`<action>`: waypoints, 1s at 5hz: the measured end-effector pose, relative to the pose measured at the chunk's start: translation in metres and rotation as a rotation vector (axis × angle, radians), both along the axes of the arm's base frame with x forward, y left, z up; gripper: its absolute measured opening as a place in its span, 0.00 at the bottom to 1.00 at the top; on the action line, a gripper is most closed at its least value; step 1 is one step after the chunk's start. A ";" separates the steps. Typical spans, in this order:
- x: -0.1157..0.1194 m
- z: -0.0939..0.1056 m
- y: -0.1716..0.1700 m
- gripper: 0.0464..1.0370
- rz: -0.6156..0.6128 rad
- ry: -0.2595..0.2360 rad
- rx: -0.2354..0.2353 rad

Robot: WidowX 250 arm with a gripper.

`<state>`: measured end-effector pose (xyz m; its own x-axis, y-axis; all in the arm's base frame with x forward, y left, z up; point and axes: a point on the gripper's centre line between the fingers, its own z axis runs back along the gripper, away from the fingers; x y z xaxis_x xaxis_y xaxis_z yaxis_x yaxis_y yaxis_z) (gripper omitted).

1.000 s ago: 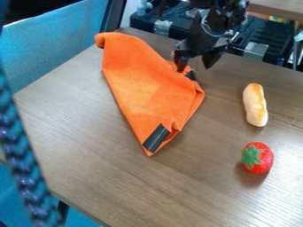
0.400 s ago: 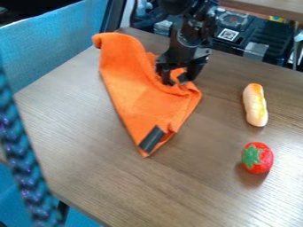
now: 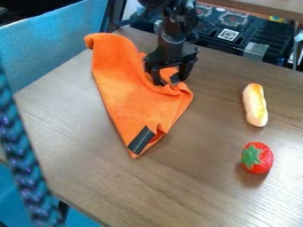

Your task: Unfold the cloth from top right to bottom left

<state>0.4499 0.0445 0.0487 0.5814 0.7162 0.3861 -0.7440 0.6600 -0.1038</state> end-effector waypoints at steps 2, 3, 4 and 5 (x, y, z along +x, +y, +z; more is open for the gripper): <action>0.004 0.004 0.007 0.96 -0.091 -0.063 -0.107; -0.003 0.012 0.008 0.96 -0.134 -0.111 -0.140; -0.010 0.028 0.003 0.96 -0.161 -0.165 -0.159; -0.014 0.042 0.009 0.96 -0.167 -0.212 -0.193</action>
<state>0.4361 0.0532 0.0911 0.6184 0.6891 0.3779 -0.5754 0.7245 -0.3795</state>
